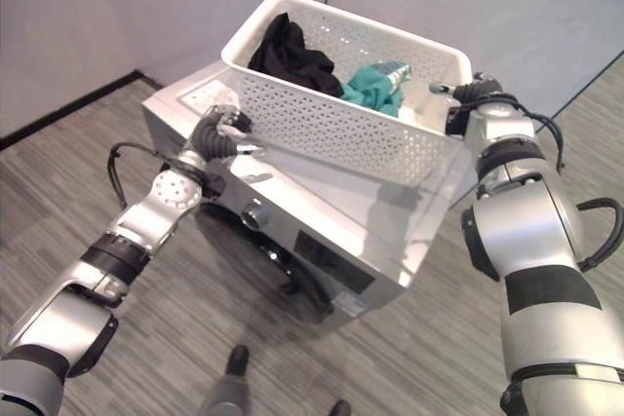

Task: Grab the laundry basket,head to the washer,open it,put in the laundry and shut it.

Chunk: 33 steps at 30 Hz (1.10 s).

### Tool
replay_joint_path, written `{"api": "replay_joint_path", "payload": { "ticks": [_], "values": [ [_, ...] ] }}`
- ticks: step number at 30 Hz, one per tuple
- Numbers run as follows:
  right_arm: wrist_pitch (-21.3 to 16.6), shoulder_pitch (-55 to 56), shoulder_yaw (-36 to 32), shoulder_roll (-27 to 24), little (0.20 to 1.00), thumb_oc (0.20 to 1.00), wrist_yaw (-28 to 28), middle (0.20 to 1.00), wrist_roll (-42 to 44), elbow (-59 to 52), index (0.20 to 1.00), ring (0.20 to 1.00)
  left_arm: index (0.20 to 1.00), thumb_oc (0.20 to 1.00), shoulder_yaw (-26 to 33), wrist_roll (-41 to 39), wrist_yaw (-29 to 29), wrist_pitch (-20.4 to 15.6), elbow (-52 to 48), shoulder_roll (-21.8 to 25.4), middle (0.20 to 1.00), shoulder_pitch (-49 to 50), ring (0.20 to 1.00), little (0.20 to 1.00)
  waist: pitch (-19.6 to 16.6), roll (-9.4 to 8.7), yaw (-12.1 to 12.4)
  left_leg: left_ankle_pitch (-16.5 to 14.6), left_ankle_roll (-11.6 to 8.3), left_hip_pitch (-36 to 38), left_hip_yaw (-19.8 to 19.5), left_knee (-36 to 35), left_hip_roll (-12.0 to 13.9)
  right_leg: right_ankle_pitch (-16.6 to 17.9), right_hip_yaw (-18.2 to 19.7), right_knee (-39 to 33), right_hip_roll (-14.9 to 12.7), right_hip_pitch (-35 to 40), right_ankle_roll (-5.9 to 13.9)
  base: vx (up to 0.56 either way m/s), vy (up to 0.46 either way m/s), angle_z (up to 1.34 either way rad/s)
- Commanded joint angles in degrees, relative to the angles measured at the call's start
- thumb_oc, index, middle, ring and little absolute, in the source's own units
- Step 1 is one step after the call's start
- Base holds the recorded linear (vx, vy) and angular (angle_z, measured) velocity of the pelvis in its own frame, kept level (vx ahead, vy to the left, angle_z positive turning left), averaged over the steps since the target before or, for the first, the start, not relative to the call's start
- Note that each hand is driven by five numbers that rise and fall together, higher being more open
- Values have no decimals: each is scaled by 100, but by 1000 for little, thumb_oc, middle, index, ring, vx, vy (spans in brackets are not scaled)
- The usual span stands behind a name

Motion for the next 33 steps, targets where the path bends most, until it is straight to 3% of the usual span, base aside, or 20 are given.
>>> {"api": "replay_joint_path", "payload": {
  "ticks": [1,6,13,18,21,22,23,26,27,28,33],
  "values": [
    [-175,-618,386,-651,1000,1000,-18,1000,104,-54,1000,1000,1000,1000,-179,-35,2,-220,-149,132,1000,-349,1000,1000,277,26,215,-544,189,395,-151,-231,-43,-228,-325,449,-518,560,434,0,0,0],
    [-335,-868,484,-1369,1000,1000,-27,1000,457,-351,1000,1000,1000,1000,34,-131,12,-330,-304,358,1000,-231,1000,1000,129,-17,111,-575,169,568,-93,-299,-37,-181,-316,430,-540,658,478,20,-1,0],
    [-609,-1010,425,-1930,1000,1000,-115,1000,902,-717,1000,1000,1000,1000,440,-269,116,-501,-724,661,1000,-114,1000,1000,-4,-21,27,-571,150,741,-18,-387,-31,-136,-296,387,-562,749,508,19,-6,-4],
    [-1034,-526,97,-2399,1000,1000,-402,1000,1120,-1643,1000,1000,1000,1000,1226,-398,384,-659,-1203,927,1000,313,1000,1000,-106,28,-123,-588,139,865,37,-463,-41,-139,-231,346,-574,793,513,17,-4,-7],
    [-1236,634,-461,-2802,1000,1000,-716,1000,568,-3165,1000,1000,1000,1000,2142,-325,511,-686,-1732,1275,1000,1134,1000,1000,-122,161,-288,-620,154,981,97,-491,-28,-174,-113,374,-582,780,488,-1,4,-3],
    [-1228,692,-508,-2793,1000,1000,-729,1000,557,-3201,1000,1000,1000,1000,2143,-323,509,-678,-1750,1287,1000,1155,1000,1000,-138,145,-290,-615,155,977,96,-495,-30,-170,-114,371,-584,777,489,-4,14,-19],
    [-1355,1981,-1319,-2979,1000,1000,-881,1000,192,-4378,1000,1000,1000,1000,2863,-229,550,-673,-1950,1488,1000,1846,1000,1000,-128,289,-414,-633,170,1036,124,-504,-17,-238,-35,384,-581,768,467,-3,14,-25],
    [-1509,4385,-3119,-2837,1000,1000,-923,1000,-75,-5380,1000,1000,1000,1000,4001,-121,590,-684,-2188,1655,1000,3045,1000,1000,-173,408,-586,-635,180,1119,155,-539,16,-316,55,380,-578,756,427,-4,-12,-15],
    [-1499,5716,-4085,-2534,1000,1000,-916,1000,-279,-5630,1000,1000,1000,1000,4715,-100,649,-656,-2164,1616,1000,3771,1000,1000,-152,473,-645,-663,167,1173,179,-559,56,-412,104,375,-559,773,414,-29,-34,-10],
    [-1483,5846,-4181,-2484,1000,1000,-913,1000,-298,-5718,1000,1000,1000,1000,4724,-101,636,-648,-2217,1626,1000,3824,1000,1000,-170,447,-629,-634,172,1161,179,-558,51,-389,103,372,-563,765,408,-40,-44,-12],
    [-1259,8150,-5725,-1323,1000,1000,-848,1000,-948,-6358,1000,1000,1000,1000,6253,-64,798,-651,-2169,898,1000,5405,1000,1000,-141,543,-723,-659,192,1205,207,-502,145,-645,250,326,-523,761,310,-41,-54,-13]
  ]
}}
